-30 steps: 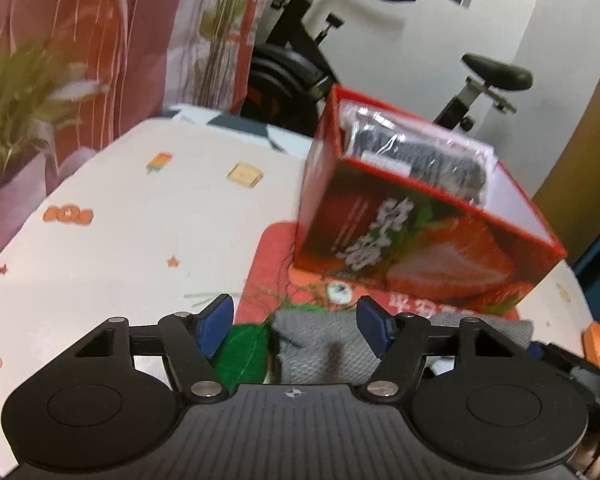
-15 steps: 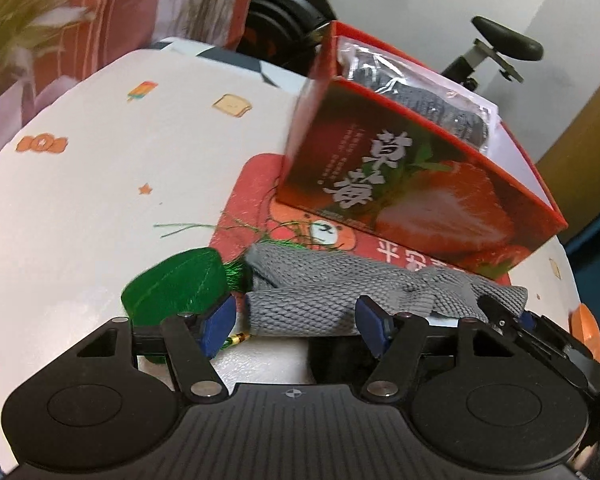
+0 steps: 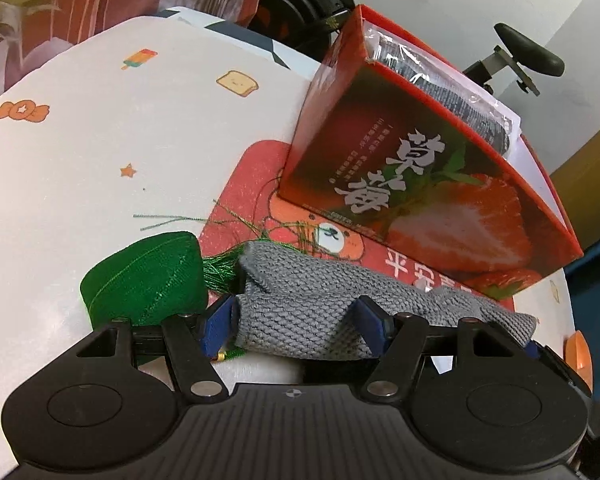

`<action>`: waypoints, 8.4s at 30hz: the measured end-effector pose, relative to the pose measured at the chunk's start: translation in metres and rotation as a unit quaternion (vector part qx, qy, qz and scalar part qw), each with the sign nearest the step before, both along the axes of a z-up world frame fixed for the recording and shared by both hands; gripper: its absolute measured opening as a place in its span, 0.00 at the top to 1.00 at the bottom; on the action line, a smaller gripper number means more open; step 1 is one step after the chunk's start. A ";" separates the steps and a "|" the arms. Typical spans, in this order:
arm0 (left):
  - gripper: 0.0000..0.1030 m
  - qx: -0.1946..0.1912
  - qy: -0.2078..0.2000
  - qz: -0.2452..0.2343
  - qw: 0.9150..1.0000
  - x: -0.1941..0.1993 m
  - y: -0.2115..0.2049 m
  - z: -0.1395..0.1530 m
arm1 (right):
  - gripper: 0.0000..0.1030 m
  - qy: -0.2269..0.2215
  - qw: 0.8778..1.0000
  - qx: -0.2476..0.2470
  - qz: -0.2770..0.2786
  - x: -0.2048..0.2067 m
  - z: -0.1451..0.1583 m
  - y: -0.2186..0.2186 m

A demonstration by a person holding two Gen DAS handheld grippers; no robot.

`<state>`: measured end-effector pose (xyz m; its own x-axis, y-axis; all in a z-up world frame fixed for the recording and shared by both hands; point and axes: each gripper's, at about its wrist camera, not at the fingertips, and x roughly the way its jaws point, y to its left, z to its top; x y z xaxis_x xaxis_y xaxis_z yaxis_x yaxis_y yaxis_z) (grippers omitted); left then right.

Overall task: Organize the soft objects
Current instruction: 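Grasp the grey mesh cloth with the left gripper beside the right gripper, then lift the grey cloth with both grippers and carry it over the red box, then lower the grey cloth into the red box and open both grippers, then move the right gripper to the white paper packet and grasp it, then lift the white packet with the right gripper and lower it into the box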

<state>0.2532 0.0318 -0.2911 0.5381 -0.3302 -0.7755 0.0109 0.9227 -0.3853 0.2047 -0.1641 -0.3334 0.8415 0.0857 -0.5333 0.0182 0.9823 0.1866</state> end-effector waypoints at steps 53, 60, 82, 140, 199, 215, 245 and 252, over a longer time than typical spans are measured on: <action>0.83 0.070 -0.059 -0.052 0.994 0.003 -0.012 -0.002 | 0.78 0.072 0.996 0.059 -0.014 0.013 0.014 -0.015; 0.89 0.067 -0.107 -0.049 0.991 -0.006 -0.008 0.020 | 0.86 0.016 1.000 0.019 0.018 0.005 0.048 -0.009; 0.89 0.057 -0.291 -0.063 0.953 0.026 -0.038 0.141 | 0.87 -0.080 0.994 -0.072 0.029 0.074 0.157 -0.033; 0.00 0.105 -0.235 -0.143 0.956 0.085 -0.077 0.123 | 0.01 -0.019 0.997 -0.066 -0.037 0.100 0.140 -0.038; 0.51 0.055 -0.079 -0.176 0.980 0.006 -0.083 0.035 | 0.48 0.114 0.990 0.081 -0.036 -0.007 0.010 -0.019; 0.58 -0.012 -0.023 -0.217 0.976 0.024 -0.124 -0.012 | 0.48 0.117 0.988 0.095 -0.031 -0.003 0.005 -0.021; 0.61 -0.065 -0.007 -0.194 0.979 0.025 -0.101 -0.026 | 0.86 0.133 0.980 0.144 -0.025 0.010 0.017 -0.038; 0.61 -0.064 -0.051 -0.190 0.978 0.016 -0.087 0.001 | 0.89 0.081 0.992 0.097 0.010 0.006 0.048 -0.020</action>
